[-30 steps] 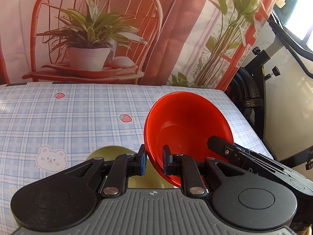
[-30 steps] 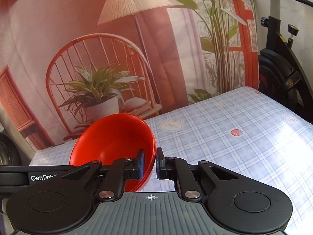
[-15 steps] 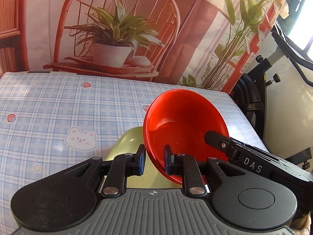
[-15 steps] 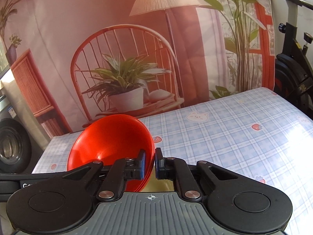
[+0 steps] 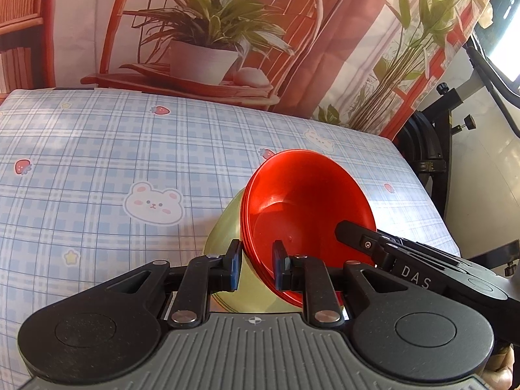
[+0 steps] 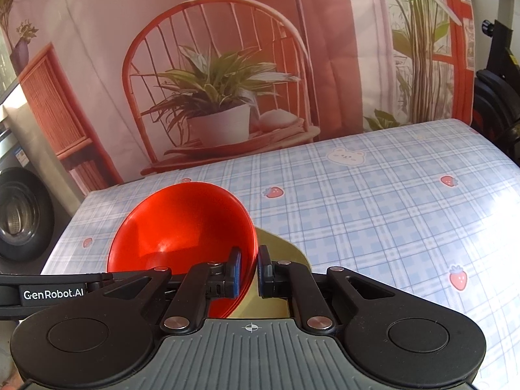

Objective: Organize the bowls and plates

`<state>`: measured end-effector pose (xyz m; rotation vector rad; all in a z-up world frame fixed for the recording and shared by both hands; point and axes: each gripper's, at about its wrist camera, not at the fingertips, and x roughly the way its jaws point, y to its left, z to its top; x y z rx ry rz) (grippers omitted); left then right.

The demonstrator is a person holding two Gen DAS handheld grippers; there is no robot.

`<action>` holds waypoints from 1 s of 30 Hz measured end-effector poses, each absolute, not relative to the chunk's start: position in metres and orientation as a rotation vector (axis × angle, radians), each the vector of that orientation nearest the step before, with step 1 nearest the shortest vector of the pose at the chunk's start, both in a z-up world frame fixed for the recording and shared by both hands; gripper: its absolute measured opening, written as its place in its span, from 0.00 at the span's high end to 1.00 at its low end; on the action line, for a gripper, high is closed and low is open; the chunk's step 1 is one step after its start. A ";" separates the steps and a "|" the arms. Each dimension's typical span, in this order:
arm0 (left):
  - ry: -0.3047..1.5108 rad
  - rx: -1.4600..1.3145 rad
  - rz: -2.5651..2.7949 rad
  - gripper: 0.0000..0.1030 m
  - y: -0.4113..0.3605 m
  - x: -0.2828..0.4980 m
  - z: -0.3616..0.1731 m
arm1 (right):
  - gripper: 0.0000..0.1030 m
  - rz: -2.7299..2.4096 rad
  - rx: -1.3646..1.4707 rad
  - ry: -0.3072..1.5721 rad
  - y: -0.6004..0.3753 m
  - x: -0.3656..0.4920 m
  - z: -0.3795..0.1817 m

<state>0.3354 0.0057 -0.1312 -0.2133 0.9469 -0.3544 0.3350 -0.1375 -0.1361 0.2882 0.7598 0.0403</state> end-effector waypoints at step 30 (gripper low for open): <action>0.995 -0.205 -0.319 0.77 0.010 0.333 -0.148 | 0.77 0.035 0.300 0.846 -0.138 0.331 -0.160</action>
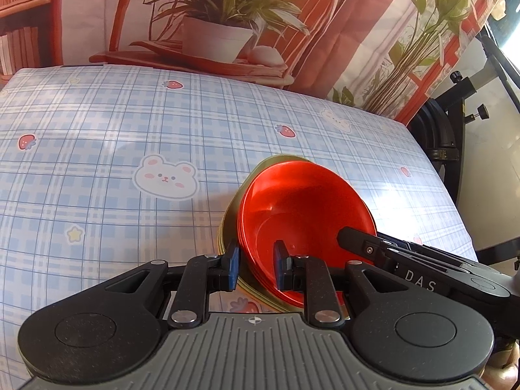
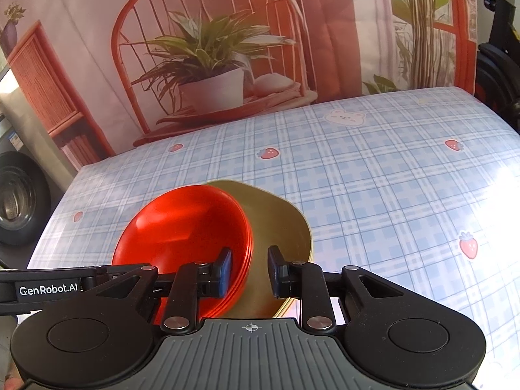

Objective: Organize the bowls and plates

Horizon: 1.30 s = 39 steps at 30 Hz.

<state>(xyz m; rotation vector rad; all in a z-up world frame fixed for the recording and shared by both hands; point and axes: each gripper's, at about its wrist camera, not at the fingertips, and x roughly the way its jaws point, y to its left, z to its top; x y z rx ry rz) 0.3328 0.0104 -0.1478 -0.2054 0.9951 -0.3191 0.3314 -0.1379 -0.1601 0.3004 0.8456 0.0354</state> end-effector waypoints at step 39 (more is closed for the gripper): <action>0.459 -0.030 -0.069 0.18 0.022 0.190 0.001 | 0.00 0.049 0.078 0.426 -0.140 0.212 -0.026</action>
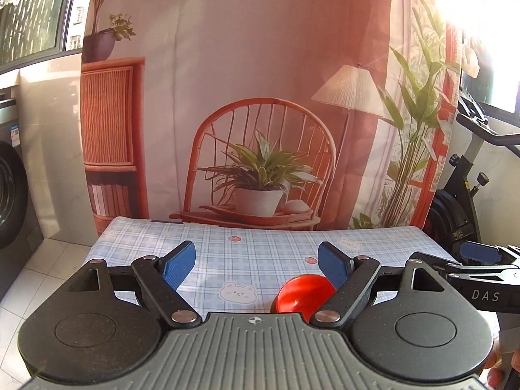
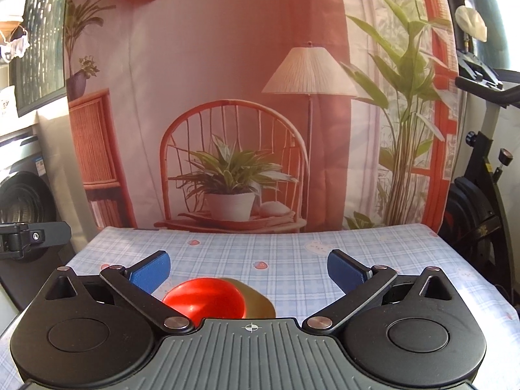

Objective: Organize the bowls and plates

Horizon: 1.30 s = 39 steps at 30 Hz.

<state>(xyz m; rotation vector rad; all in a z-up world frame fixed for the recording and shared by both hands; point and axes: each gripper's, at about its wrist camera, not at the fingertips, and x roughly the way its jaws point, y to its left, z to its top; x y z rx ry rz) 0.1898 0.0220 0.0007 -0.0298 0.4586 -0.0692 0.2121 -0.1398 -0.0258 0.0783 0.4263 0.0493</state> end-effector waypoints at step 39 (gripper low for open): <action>0.335 0.021 -0.070 0.18 0.025 0.061 0.077 | 0.00 0.036 0.108 0.377 -0.144 0.081 0.070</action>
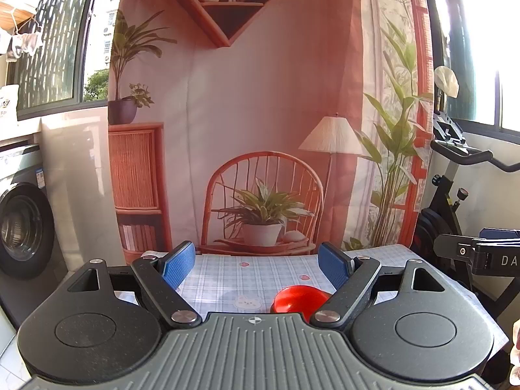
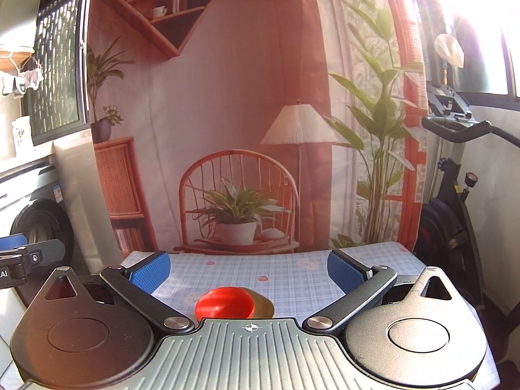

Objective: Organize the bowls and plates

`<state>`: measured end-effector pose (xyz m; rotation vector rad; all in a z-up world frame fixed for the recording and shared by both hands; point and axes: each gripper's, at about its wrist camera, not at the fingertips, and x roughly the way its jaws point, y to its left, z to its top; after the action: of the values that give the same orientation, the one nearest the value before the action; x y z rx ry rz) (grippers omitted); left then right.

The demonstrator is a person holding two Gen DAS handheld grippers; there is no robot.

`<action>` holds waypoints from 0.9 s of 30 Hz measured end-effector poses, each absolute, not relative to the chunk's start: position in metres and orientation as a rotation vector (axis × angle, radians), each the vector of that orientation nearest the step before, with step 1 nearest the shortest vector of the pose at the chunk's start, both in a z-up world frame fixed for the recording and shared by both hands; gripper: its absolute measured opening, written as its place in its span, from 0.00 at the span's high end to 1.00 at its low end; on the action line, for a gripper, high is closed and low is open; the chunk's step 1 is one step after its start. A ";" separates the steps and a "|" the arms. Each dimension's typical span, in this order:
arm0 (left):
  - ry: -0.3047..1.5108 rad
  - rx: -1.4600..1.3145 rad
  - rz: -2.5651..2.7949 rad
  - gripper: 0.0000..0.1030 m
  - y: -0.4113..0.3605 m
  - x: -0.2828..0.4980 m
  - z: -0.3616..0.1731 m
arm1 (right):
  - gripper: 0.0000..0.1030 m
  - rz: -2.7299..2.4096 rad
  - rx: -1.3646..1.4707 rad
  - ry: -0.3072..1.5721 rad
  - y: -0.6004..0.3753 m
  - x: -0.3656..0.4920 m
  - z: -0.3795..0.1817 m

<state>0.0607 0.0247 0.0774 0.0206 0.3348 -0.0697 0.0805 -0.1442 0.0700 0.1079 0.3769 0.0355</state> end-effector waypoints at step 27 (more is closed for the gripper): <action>0.369 0.020 -0.071 0.18 0.031 0.068 0.075 | 0.00 0.025 0.107 0.374 -0.142 0.081 0.071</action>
<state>0.0682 0.0309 0.0749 0.0200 0.3687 -0.0712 0.0812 -0.1419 0.0708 0.1072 0.3739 0.0250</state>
